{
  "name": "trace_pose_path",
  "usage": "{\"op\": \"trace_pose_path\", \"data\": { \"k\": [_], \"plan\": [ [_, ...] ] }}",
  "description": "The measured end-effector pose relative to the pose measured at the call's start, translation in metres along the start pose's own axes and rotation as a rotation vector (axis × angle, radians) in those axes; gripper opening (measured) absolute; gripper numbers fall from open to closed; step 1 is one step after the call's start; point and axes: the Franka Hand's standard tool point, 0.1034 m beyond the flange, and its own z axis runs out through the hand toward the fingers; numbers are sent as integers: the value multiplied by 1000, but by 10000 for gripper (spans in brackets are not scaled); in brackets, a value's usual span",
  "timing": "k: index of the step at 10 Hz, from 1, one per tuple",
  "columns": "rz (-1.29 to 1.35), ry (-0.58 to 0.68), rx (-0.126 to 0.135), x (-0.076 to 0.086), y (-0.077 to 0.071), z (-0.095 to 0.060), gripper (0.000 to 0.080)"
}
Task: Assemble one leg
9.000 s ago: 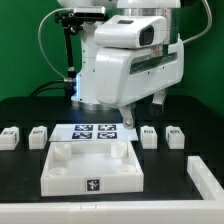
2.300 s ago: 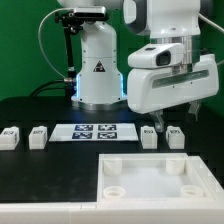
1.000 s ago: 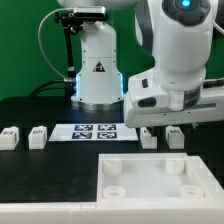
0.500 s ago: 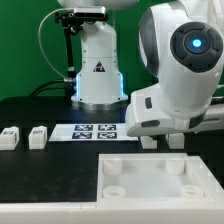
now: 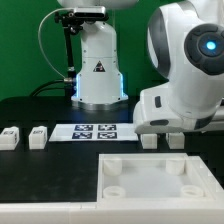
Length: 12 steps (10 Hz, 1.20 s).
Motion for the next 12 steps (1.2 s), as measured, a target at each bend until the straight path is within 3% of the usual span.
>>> {"op": "trace_pose_path", "data": {
  "k": [3,7,9,12],
  "plan": [
    [8,-22,-7,0,0,17,648],
    [15,-25,-10,0,-1,19,616],
    [15,-26,-10,0,-1,19,333],
    [15,-26,-10,0,-1,19,296]
  ]
}}
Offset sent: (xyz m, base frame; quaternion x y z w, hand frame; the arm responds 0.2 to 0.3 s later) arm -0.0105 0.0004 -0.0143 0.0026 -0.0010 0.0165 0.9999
